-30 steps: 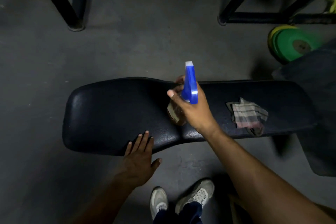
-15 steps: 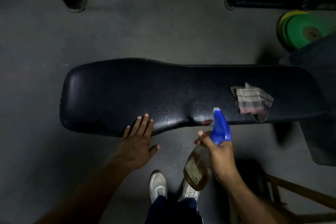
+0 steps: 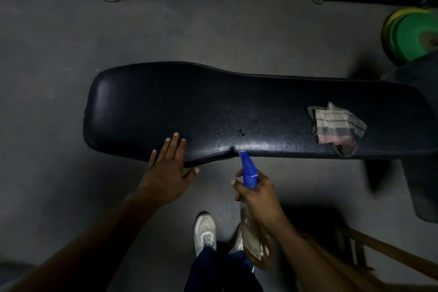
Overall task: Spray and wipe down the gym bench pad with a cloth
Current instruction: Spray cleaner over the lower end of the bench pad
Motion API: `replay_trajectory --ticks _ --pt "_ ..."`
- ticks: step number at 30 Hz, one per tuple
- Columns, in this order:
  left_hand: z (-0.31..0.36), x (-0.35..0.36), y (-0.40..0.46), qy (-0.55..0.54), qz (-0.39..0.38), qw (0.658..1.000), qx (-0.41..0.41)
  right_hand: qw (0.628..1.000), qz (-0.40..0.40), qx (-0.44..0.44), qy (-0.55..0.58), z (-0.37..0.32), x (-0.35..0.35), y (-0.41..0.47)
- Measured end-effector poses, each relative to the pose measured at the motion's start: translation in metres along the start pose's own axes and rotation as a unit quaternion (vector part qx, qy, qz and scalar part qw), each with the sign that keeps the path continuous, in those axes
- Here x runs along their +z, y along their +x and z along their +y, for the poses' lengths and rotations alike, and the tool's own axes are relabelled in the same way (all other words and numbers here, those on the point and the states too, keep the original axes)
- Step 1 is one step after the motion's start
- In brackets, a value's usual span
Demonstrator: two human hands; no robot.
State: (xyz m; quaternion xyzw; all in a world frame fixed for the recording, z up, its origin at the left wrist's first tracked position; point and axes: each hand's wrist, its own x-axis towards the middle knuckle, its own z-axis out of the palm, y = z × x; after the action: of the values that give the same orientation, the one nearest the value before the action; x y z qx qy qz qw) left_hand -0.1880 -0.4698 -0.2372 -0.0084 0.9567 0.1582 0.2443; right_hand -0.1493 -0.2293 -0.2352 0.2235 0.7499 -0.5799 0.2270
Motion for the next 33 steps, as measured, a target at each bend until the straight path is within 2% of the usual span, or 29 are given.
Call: replay_trajectory --ticks 4,7,12,21,26,30,33 --pt "-0.014 -0.006 -0.001 0.009 0.019 0.999 -0.045 0.998 -0.050 -0.014 -0.037 -0.002 0.018 -0.005" --pt "-0.025 -0.009 -0.003 0.012 0.006 0.997 -0.078 0.993 -0.082 -0.029 -0.077 -0.008 0.033 -0.008" --pt "-0.030 -0.011 -0.009 0.010 -0.022 0.995 -0.096 0.989 -0.113 -0.048 -0.077 -0.027 0.046 -0.007" --pt "-0.028 -0.013 -0.016 -0.003 -0.010 0.996 -0.087 0.997 0.002 -0.057 -0.049 -0.041 0.013 0.011" --pt "-0.028 -0.017 -0.003 0.014 0.017 0.997 -0.074 0.998 0.036 -0.042 -0.034 -0.039 -0.027 0.030" --pt "-0.035 -0.022 0.014 0.022 -0.001 0.997 -0.077 0.996 0.073 -0.045 -0.013 -0.036 -0.042 0.045" --pt "-0.044 -0.027 0.023 0.025 -0.004 0.996 -0.090 0.996 0.067 -0.057 -0.024 -0.044 -0.038 0.053"
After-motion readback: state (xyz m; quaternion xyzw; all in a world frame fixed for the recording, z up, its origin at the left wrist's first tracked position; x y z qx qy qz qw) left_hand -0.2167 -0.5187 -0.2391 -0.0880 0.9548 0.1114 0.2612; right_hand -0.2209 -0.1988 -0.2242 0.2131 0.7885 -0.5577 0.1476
